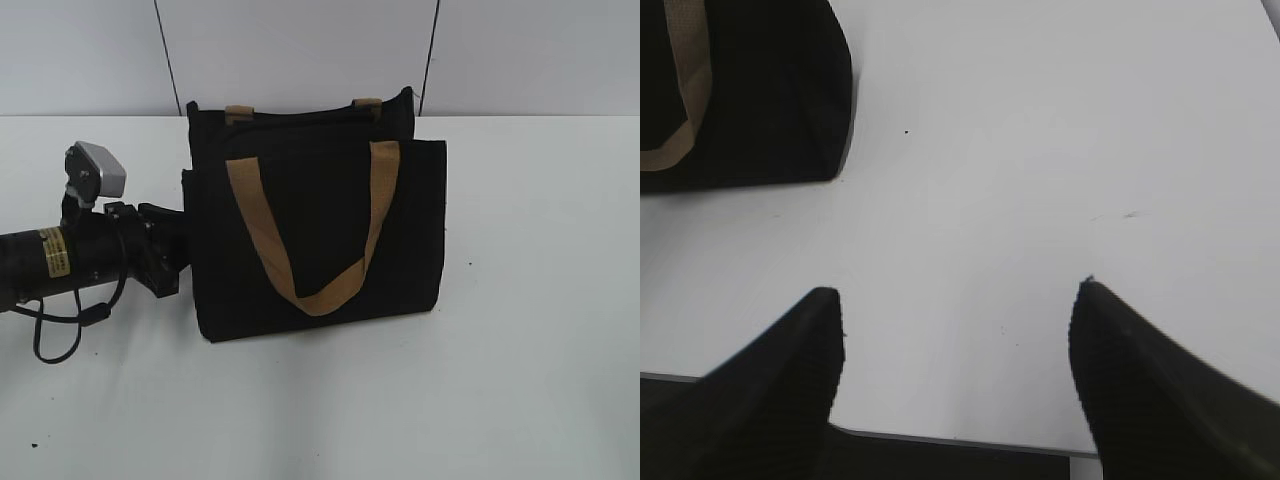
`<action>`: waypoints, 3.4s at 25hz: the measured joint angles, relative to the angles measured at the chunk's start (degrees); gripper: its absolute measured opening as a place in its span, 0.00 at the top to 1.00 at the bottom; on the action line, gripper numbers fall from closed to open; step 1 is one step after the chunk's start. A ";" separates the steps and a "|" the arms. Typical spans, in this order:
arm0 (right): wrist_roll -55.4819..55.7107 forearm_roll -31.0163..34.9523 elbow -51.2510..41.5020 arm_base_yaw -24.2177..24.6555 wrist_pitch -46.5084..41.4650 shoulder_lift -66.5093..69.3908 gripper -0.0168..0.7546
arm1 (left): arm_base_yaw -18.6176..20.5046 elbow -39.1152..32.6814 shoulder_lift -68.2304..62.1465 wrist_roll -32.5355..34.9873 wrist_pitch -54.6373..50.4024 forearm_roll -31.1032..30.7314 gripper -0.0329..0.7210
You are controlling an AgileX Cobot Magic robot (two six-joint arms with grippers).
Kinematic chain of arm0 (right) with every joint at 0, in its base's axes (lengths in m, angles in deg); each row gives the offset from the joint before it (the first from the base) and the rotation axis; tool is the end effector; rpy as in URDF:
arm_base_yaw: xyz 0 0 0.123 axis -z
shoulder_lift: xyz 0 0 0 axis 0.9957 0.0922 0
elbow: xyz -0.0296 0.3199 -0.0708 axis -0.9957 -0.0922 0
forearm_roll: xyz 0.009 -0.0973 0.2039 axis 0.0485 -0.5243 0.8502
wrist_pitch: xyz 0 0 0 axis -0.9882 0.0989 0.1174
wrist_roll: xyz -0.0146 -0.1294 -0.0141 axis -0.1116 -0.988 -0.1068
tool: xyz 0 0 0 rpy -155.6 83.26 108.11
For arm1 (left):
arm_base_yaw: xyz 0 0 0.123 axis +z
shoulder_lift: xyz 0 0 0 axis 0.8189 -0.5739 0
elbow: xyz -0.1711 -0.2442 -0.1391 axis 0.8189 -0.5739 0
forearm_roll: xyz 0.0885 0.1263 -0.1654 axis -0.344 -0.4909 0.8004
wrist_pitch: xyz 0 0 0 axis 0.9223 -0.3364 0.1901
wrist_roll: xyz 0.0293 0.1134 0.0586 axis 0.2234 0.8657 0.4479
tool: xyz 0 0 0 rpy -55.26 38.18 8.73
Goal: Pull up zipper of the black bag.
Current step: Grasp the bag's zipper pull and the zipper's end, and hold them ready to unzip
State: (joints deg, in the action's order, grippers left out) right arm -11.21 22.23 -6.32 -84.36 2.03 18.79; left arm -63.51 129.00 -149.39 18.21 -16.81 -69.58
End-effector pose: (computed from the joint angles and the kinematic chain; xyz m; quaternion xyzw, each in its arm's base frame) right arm -0.0392 0.0192 0.2385 -0.0561 0.8609 0.0482 0.5033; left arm 0.3422 -0.1447 0.1536 0.3492 0.7075 -0.2970 0.5378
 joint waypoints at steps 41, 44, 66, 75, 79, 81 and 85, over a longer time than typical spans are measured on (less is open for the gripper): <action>0.00 -0.06 0.00 0.00 0.00 0.00 0.28 | 0.00 -0.05 35.50 -23.41 -18.94 -9.67 0.96; 0.00 0.03 0.00 0.00 0.00 0.00 0.28 | 0.00 -0.05 35.56 -24.11 -18.94 -9.78 0.96; -39.27 37.82 20.22 -12.06 15.98 59.19 0.28 | -2.66 -0.05 35.56 -25.16 -23.63 -9.84 0.96; -39.29 35.17 30.08 -31.06 25.24 79.74 0.28 | -2.66 -0.05 35.56 -25.29 -23.82 -9.72 0.96; -42.52 35.13 34.80 -35.75 29.34 87.27 0.28 | -2.66 -0.05 35.56 -25.29 -23.93 -9.67 0.96; -45.83 35.13 36.58 -37.48 31.02 89.91 0.28 | -2.66 -0.05 35.56 -25.29 -23.98 -9.67 0.96; -49.70 36.29 38.38 -40.00 35.00 94.07 0.28 | -2.66 0.33 35.56 -25.29 -24.03 -9.67 0.96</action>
State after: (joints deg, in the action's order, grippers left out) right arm -60.90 58.52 32.06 -124.36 37.03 112.85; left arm -66.17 129.33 -113.83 -7.08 -40.84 -79.25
